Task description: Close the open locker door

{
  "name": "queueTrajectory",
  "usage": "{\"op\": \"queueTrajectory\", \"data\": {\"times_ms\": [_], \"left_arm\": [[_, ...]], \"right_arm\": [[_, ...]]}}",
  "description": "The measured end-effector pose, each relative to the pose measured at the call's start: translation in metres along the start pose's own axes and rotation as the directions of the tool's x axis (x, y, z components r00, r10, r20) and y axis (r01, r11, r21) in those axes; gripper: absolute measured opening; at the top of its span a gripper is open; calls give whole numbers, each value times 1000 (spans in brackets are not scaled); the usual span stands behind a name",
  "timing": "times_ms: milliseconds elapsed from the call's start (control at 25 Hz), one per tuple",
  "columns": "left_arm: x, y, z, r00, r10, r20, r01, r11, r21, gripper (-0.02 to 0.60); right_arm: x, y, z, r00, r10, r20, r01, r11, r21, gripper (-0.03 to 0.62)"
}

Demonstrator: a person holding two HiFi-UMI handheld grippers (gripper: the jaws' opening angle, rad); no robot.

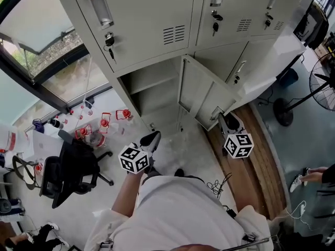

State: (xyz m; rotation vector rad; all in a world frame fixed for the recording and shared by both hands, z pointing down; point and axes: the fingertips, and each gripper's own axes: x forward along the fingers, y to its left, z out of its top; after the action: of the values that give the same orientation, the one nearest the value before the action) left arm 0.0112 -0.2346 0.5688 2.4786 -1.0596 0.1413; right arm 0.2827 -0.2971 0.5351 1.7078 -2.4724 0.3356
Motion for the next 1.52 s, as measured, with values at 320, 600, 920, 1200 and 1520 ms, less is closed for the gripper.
{"op": "queueTrajectory", "data": {"times_ms": [320,600,920,1200,1520], "left_arm": [[-6,26,17,999,-44,-9,44,999,16,15],[-2,29,13,995,-97,-32,97,995,12,15],[1,28,14,988,-148,-49,148,989,16,15],[-3,28,12,985,-162,-59,163,986,16,15],[-14,36,6,987,-147,-62,147,989,-3,15]], "right_arm": [[8,0,3,995,-103,-2,103,994,18,118],[7,13,-1,990,-138,-26,137,990,-14,118],[3,45,-5,994,-92,-58,89,995,-49,117],[0,84,-7,997,-18,-70,16,999,-37,117],[7,132,-11,993,95,-73,-99,994,-47,132]]}}
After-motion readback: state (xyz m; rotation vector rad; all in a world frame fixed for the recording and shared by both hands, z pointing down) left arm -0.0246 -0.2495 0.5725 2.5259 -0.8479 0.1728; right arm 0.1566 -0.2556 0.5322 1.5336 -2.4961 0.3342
